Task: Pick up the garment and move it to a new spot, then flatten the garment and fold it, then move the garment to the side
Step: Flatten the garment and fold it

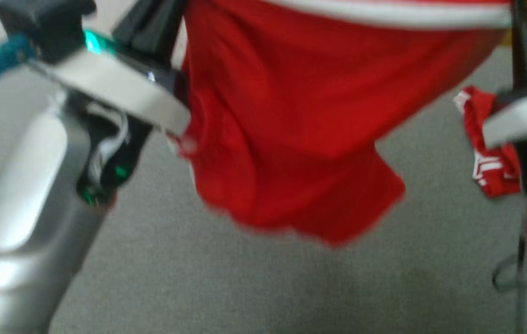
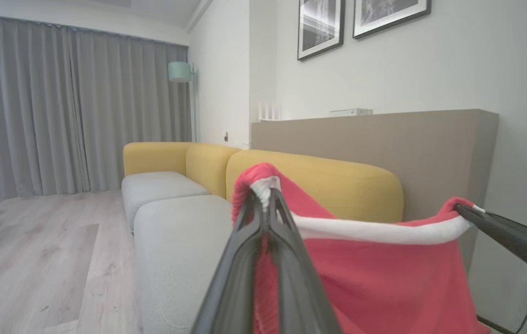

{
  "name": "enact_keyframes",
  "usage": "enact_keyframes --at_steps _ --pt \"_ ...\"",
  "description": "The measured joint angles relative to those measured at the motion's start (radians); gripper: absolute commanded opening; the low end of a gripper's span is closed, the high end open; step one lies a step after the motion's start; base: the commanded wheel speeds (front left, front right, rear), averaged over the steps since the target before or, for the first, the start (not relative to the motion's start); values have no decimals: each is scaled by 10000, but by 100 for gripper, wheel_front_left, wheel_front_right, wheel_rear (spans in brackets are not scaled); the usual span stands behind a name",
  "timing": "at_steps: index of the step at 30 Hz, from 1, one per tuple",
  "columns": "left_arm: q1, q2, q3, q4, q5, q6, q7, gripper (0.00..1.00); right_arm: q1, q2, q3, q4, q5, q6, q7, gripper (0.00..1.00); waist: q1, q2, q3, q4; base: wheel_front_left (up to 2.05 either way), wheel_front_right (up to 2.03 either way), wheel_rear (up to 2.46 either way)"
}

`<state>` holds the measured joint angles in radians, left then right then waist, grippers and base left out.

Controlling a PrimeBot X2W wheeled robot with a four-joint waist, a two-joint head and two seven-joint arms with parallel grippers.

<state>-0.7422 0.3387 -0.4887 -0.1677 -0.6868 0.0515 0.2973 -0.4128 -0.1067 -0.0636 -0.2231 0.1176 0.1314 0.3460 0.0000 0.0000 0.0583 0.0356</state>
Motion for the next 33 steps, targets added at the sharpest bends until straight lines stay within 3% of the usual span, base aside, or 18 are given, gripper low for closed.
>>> enact_keyframes --at_steps 3,9,13,22,27,33 --pt "-952 -67 42 815 119 -182 -92 0 -1468 -2 6 1047 -48 0 -4 0 3 0 705 -82 0 0 0" --pt "-3232 -627 328 2472 453 -543 -938 0 -4950 -17 -174 2976 -974 0 -1011 0 4 0 2144 -250 0 0 0" --pt "-3951 -838 389 3390 556 -727 -1421 0 -5988 61 -128 4002 -1413 0 -1666 0 4 0 3030 -333 0 0 0" --pt "-2466 -1055 -15 4773 616 -1060 -2479 0 -4877 357 -198 5983 -1576 0 -2880 0 4 -1 4410 -466 0 0 0" --pt "-1010 -1152 -88 4694 355 -1145 -3310 0 -3778 382 -151 6236 -943 0 -3423 0 -4 0 4197 -459 0 0 0" --pt "1011 -1070 -382 3793 339 -1076 -3937 0 -1893 430 -109 5626 -355 0 -3651 0 -3 0 3482 -370 0 0 0"
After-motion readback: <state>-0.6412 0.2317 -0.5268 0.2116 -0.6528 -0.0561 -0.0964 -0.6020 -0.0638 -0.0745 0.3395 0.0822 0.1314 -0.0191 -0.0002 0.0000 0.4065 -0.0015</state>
